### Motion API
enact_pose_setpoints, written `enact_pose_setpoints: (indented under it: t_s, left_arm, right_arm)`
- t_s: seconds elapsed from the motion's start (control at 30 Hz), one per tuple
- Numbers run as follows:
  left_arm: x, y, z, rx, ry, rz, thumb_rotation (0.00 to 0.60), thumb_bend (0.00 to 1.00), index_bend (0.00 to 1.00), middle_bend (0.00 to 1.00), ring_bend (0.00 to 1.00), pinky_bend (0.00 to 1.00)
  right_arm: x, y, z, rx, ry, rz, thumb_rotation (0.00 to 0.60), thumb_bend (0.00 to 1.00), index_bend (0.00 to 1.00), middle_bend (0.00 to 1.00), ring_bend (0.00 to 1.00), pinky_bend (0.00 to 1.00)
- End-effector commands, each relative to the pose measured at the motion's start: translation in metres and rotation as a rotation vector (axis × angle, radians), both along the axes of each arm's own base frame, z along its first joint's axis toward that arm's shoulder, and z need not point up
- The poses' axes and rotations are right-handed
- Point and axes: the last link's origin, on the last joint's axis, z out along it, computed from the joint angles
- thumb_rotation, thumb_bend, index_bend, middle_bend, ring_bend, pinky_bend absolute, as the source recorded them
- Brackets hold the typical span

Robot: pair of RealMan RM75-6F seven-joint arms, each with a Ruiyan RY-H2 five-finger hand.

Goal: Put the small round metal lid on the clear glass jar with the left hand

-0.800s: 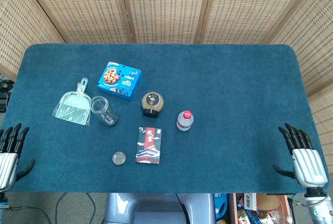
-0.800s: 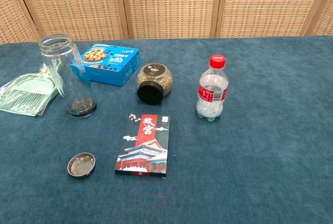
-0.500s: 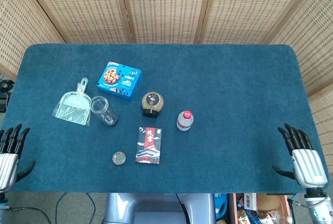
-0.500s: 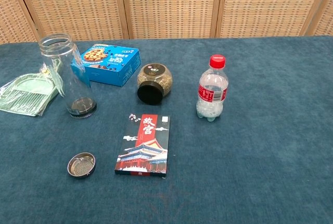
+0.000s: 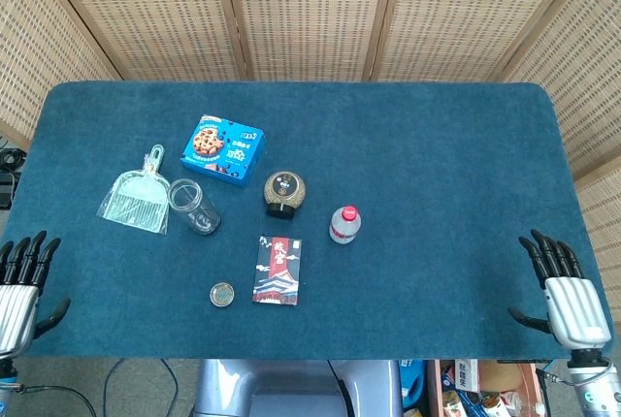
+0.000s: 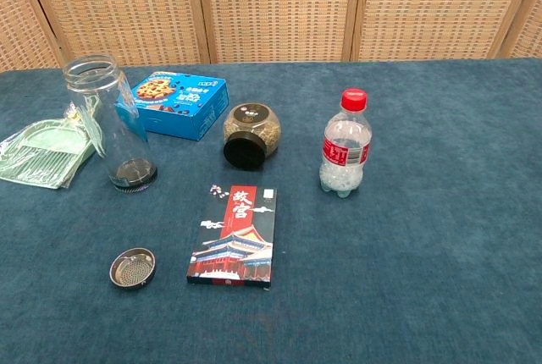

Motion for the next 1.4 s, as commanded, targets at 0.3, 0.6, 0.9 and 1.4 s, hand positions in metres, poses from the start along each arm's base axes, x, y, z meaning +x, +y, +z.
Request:
enact_pose_setpoints:
  t_s: [0.3, 0.6, 0.9, 1.4]
  left_arm:
    - [0.009, 0.001, -0.005, -0.061, -0.045, -0.056, 0.600, 0.27, 0.00, 0.00, 0.00, 0.00]
    - [0.023, 0.003, -0.014, -0.180, -0.047, -0.142, 0.600, 0.27, 0.00, 0.00, 0.00, 0.00]
    - [0.035, 0.007, -0.028, -0.332, -0.062, -0.201, 0.600, 0.28, 0.00, 0.00, 0.00, 0.00]
    - [0.062, 0.023, -0.054, -0.437, 0.015, -0.270, 0.600, 0.28, 0.13, 0.00, 0.00, 0.00]
  right_arm:
    - [-0.002, 0.000, 0.003, -0.008, -0.009, -0.007, 0.600, 0.05, 0.04, 0.00, 0.00, 0.00]
    - [-0.001, 0.001, 0.004, -0.013, -0.013, -0.004, 0.600, 0.05, 0.04, 0.00, 0.00, 0.00]
    - [-0.002, 0.001, 0.004, -0.013, -0.018, -0.006, 0.600, 0.05, 0.04, 0.00, 0.00, 0.00]
    - [-0.004, 0.000, 0.005, -0.013, -0.025, -0.013, 0.600, 0.05, 0.04, 0.00, 0.00, 0.00]
